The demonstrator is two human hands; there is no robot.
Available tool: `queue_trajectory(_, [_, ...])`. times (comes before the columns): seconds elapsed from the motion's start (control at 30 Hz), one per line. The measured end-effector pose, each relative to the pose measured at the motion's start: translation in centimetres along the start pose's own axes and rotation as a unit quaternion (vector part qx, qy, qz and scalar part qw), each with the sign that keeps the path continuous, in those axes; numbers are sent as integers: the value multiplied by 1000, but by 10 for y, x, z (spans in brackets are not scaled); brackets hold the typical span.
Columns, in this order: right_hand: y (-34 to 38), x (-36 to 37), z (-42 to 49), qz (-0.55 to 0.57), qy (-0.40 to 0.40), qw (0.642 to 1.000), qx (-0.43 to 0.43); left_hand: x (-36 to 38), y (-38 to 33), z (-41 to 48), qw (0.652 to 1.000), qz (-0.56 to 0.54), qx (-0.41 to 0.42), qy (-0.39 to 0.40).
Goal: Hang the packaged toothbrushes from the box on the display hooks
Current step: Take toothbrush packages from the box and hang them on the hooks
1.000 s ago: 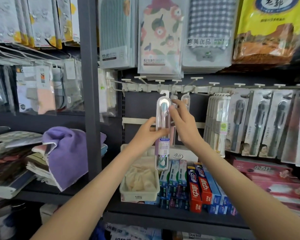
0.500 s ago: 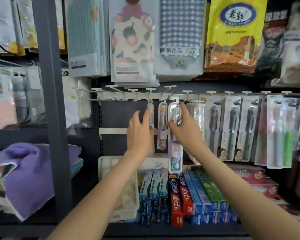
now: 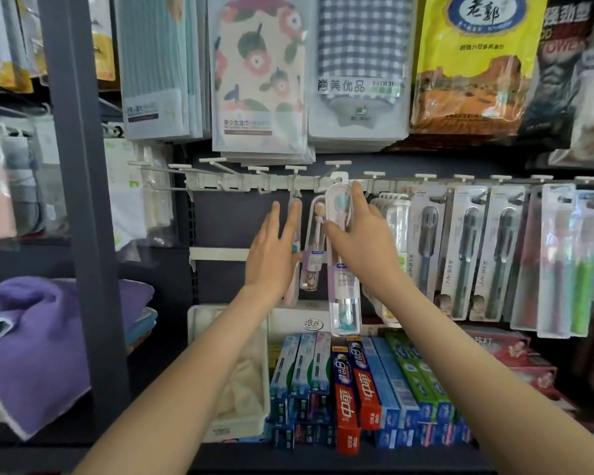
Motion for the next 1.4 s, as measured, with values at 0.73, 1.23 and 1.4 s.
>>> queue_trajectory(0.73, [-8,14,20,9,74,996,56,-3,5,6,999,37,13,12])
queue_trajectory(1.23, [-35,77,6,-38,77,987,134,0,22,-23,998,47,20,28])
queue_trajectory(1.4, [-26,71,-42,-24,74,992,99,-2,19,-71,999,1,24,44])
Point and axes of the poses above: each hand's wrist, its own z-axis towards the middle knuckle, its own x-axis out of the palm, y = z × x, the point moved 4 cm from there along z, towards the middle knuckle, and after that the axes turned 12 degrees about -x, right-handed, at the moved point
